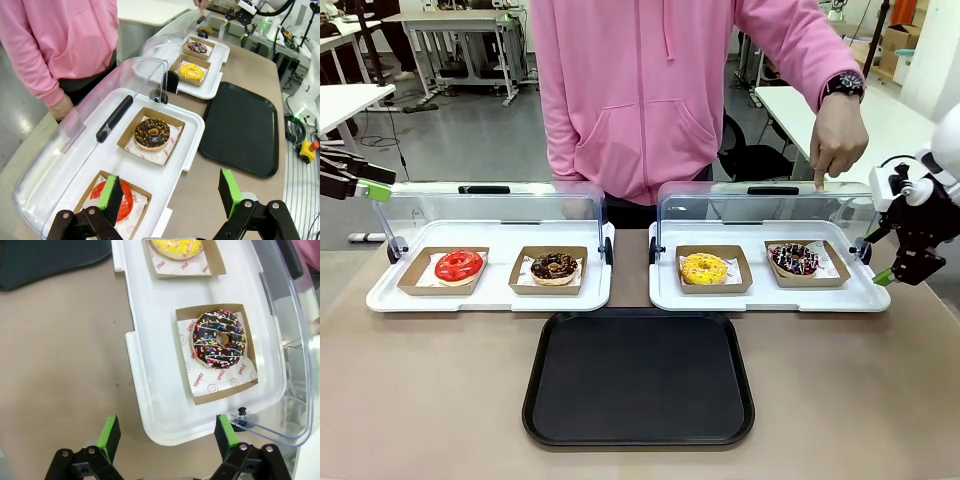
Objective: Move the fourth donut from the left to the tray.
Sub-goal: Pick up the Paper togo box containing the Donut indicated by the person and place it on the Handle tray.
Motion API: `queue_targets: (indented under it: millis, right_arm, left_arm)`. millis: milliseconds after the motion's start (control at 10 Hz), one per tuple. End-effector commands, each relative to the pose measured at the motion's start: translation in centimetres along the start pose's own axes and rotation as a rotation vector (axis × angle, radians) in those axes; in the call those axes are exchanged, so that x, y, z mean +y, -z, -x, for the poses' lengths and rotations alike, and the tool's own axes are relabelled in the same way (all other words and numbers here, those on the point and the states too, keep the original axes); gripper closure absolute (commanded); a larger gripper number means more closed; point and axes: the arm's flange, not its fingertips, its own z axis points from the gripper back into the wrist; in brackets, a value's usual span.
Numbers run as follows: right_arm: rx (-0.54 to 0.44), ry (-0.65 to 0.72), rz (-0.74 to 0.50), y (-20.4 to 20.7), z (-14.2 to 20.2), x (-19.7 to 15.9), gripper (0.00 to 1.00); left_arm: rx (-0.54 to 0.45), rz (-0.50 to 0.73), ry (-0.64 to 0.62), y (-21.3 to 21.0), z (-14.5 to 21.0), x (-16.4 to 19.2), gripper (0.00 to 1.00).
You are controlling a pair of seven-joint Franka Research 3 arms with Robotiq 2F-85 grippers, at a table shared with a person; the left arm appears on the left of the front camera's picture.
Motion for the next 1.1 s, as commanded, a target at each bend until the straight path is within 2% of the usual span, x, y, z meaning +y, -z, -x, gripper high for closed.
queue_targets:
  millis: [0,100,300,1000]
  right_arm:
    - [-0.008,0.008,0.001,-0.1,-0.2,0.2,0.0]
    - [0.0,0.0,0.0,0.0,0.0,0.0,0.0]
    - [0.076,-0.037,0.015,2.0,-0.6,-1.4,0.0]
    - [0.149,-0.196,0.012,8.7,-0.7,-3.3,0.0]
  left_arm:
    - [-0.006,0.004,-0.001,0.0,-0.1,-0.1,0.0]
    - [-0.006,0.004,-0.001,0.0,-0.1,-0.1,0.0]
    - [-0.006,0.004,-0.001,0.0,-0.1,-0.1,0.0]
    - [-0.006,0.004,-0.001,0.0,-0.1,-0.1,0.0]
